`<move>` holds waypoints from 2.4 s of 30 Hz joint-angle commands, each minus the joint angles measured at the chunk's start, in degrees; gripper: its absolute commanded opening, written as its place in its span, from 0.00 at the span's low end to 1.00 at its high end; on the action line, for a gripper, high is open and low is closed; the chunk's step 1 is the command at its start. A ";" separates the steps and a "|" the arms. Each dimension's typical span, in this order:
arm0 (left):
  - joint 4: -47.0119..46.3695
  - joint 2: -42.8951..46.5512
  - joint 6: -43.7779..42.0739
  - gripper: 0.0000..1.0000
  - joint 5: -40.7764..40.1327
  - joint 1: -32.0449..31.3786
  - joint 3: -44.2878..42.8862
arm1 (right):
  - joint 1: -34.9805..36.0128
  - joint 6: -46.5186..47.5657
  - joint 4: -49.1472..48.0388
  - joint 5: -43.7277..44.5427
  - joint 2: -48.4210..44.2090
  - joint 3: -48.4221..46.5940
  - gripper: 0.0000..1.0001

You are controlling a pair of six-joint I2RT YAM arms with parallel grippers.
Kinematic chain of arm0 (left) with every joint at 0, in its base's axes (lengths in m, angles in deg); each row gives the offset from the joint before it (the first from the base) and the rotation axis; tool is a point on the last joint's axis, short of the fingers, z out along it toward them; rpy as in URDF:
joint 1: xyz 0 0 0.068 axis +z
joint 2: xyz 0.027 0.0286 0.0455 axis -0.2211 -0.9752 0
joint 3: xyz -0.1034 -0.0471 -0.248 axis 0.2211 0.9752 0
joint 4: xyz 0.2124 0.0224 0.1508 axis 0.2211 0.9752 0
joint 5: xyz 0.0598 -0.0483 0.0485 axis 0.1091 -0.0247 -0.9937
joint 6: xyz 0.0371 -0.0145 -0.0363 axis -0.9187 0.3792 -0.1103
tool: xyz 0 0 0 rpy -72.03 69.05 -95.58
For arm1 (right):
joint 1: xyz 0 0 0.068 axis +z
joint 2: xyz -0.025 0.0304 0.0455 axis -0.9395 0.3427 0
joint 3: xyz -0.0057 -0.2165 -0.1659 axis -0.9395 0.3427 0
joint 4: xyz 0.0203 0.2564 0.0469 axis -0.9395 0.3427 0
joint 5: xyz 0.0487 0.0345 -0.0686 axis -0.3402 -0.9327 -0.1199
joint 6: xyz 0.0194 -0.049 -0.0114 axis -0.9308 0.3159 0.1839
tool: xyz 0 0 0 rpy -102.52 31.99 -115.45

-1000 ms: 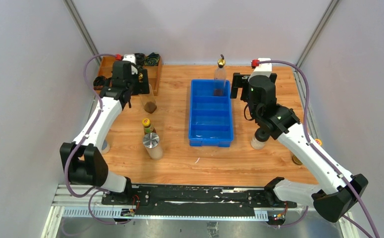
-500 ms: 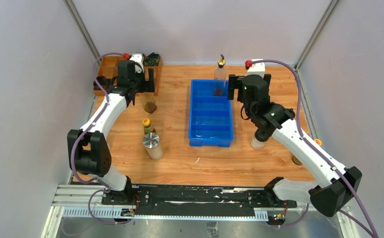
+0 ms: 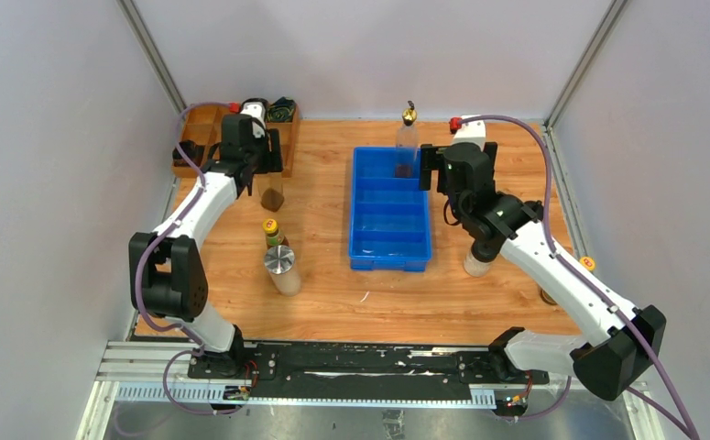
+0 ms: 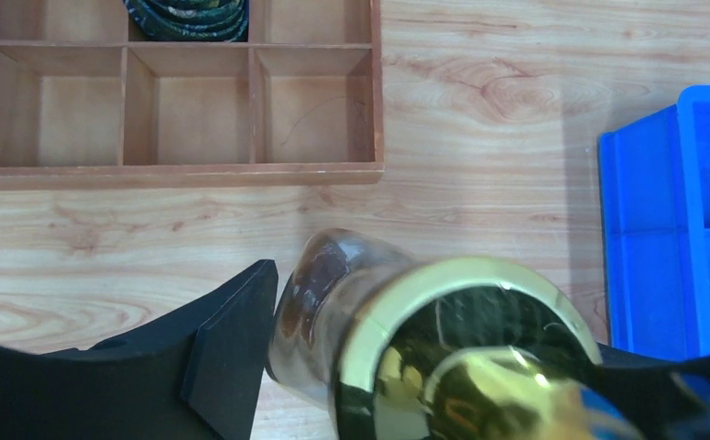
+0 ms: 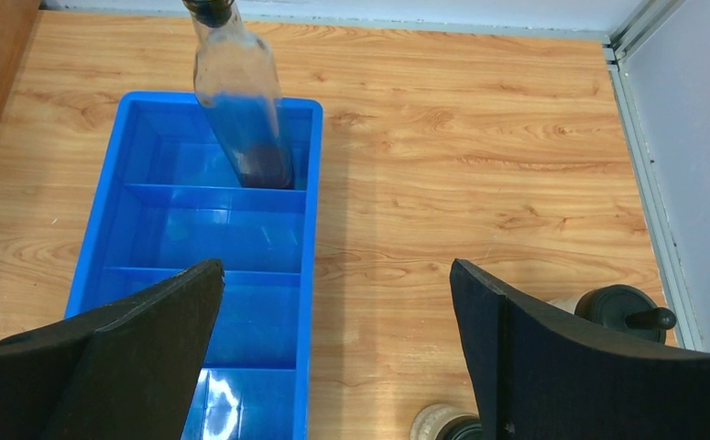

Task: Organize the condiment bottles
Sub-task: Pick up the bottle from the center of the board, then place the bottle in the storage box.

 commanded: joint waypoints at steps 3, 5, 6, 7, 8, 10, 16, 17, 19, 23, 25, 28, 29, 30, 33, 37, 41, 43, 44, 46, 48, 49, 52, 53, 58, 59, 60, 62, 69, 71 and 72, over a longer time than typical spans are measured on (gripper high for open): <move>0.91 3.59 1.96 0.55 -0.81 0.44 1.14 | 0.88 -1.34 -0.54 -0.56 -0.58 2.01 1.00; 0.91 4.62 2.74 0.53 0.16 0.39 1.36 | 0.87 -1.38 -0.57 -0.63 -0.88 2.15 1.00; 0.79 5.13 3.04 0.53 0.88 0.35 1.37 | 0.92 -1.46 -0.62 -0.68 -1.04 2.24 1.00; 0.77 5.65 3.37 0.53 1.31 0.35 1.22 | 0.90 -1.46 -0.60 -0.70 -1.21 2.33 1.00; 0.76 6.25 3.70 0.53 1.99 0.35 0.98 | 0.92 -1.49 -0.55 -0.73 -1.33 2.44 1.00; 1.12 7.36 4.43 0.54 3.98 0.08 -0.22 | 0.87 -1.60 -0.57 -0.65 -1.61 2.70 1.00; 5.25 7.85 3.42 0.55 1.87 -4.77 -9.47 | 0.89 -1.32 -0.14 -0.25 -2.73 3.00 1.00; 5.57 7.55 3.38 0.55 1.83 -5.84 -11.26 | 0.93 -1.17 -0.01 -0.15 -3.09 2.95 1.00; 6.72 6.26 3.33 0.56 0.09 -7.70 -15.55 | 0.93 -0.56 0.40 0.38 -4.02 2.83 1.00; 9.34 1.18 3.14 0.56 -2.63 -11.71 -25.67 | 0.80 0.77 1.31 1.56 -6.02 2.46 1.00; 10.59 -1.63 3.71 0.56 -4.13 -13.51 -30.01 | 0.70 1.35 1.79 1.63 -7.35 2.18 1.00; 12.09 -6.20 5.01 0.57 -6.70 -16.96 -36.44 | 0.68 1.71 3.42 1.76 -9.34 1.83 1.00; 12.40 -7.90 5.45 0.57 -7.50 -18.14 -38.61 | 0.73 1.67 3.90 1.66 -10.09 1.89 1.00; 13.04 -9.63 5.82 0.57 -8.55 -19.51 -40.81 | 0.69 1.56 4.45 1.52 -10.93 1.93 1.00; 15.40 -15.23 7.68 0.57 -12.57 -23.05 -48.00 | 0.70 1.37 6.18 1.42 -13.02 2.11 1.00; 17.22 -20.57 12.56 0.58 -17.52 -26.05 -53.90 | 0.74 1.36 8.38 1.68 -15.04 2.40 1.00; 17.98 -24.22 15.59 0.60 -23.16 -29.00 -57.45 | 0.68 0.75 10.25 1.27 -16.71 3.25 1.00; 18.52 -25.99 16.45 0.60 -25.47 -29.72 -58.94 | 0.71 0.66 10.57 0.72 -17.46 4.10 1.00; 18.54 -26.61 17.05 0.60 -26.18 -29.93 -59.26 | 0.68 0.59 10.84 0.60 -17.72 4.46 1.00; 18.46 -27.63 18.44 0.60 -27.26 -29.97 -59.28 | 0.69 0.36 11.37 0.15 -18.37 4.98 1.00; 18.08 -28.31 19.78 0.60 -28.13 -30.11 -58.68 | 0.68 0.23 11.64 -0.15 -19.11 5.74 1.00; 17.44 -28.49 20.40 0.60 -28.37 -30.20 -58.26 | 0.74 0.29 11.67 -0.28 -19.41 6.13 1.00; 14.45 -28.33 21.51 0.60 -29.74 -30.64 -55.06 | 0.73 0.63 11.65 -0.37 -19.77 7.06 1.00; 13.12 -28.15 21.87 0.60 -30.10 -30.75 -53.87 | 0.71 0.69 11.74 -0.43 -19.79 7.22 1.00; 6.94 -28.21 23.06 0.60 -29.09 -30.87 -49.09 | 0.70 0.73 11.76 -1.34 -20.35 8.59 1.00; 6.40 -28.62 23.48 0.60 -28.66 -30.85 -48.80 | 0.76 0.69 11.76 -1.43 -20.35 8.89 1.00; 6.24 -29.08 23.76 0.60 -28.11 -30.86 -48.79 | 0.70 0.70 11.76 -1.44 -20.35 9.14 1.00; 6.14 -29.84 24.04 0.59 -27.88 -31.09 -48.52 | 0.67 0.54 11.61 -1.50 -20.14 9.56 1.00; 0.68 -30.08 23.42 0.60 -28.01 -31.55 -43.24 | 0.62 -0.01 10.75 -2.11 -19.79 11.36 1.00; 0.07 -30.47 23.26 0.60 -28.34 -31.60 -42.59 | 0.57 -0.09 10.47 -2.23 -19.83 11.86 1.00; 0.01 -30.82 23.24 0.60 -28.58 -31.64 -42.35 | 0.55 -0.09 10.37 -2.23 -19.75 11.99 1.00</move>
